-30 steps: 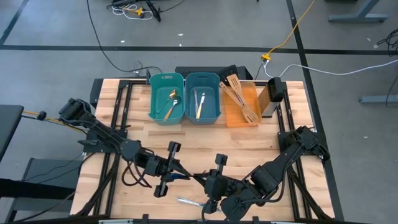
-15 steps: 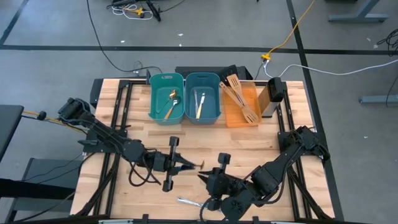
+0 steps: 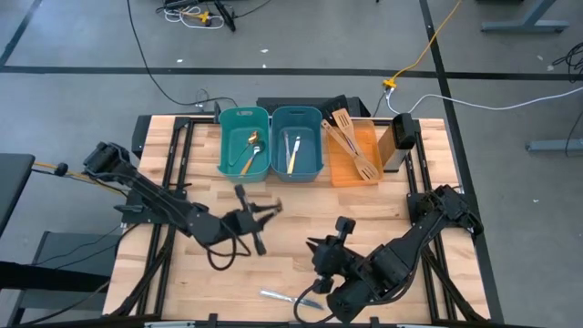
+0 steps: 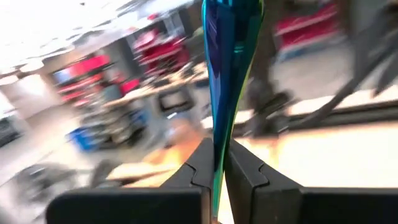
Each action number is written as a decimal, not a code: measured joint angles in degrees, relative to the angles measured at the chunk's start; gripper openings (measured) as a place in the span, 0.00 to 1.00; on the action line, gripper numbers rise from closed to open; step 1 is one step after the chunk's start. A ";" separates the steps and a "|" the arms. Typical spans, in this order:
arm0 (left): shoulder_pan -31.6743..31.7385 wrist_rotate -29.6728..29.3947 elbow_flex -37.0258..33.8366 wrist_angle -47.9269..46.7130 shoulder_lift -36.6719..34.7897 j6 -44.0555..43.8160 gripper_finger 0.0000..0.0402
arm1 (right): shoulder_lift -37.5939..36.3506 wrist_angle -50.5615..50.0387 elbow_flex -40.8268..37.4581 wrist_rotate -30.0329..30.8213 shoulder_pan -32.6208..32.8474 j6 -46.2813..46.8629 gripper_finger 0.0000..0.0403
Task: Pick & Place Kitchen Items
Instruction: Put the blue spoon into the green bin, then put the silver table knife into the blue bin
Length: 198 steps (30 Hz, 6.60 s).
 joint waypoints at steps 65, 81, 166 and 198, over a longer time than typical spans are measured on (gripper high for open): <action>74.98 53.99 0.02 -49.95 -12.02 -28.97 0.05 | -0.02 -17.04 -8.50 10.64 -15.31 -1.04 0.13; 76.61 57.58 0.02 -47.46 3.90 -31.46 0.09 | -0.02 -17.06 -8.50 10.55 -15.31 -0.90 0.13; 20.90 53.58 0.02 -47.94 -12.59 -18.02 0.14 | -0.02 -17.05 -8.50 7.61 -15.29 1.24 0.13; -18.72 16.25 -0.02 -34.99 -4.64 -30.17 0.14 | -0.02 -16.85 -8.50 7.74 -15.30 0.81 0.13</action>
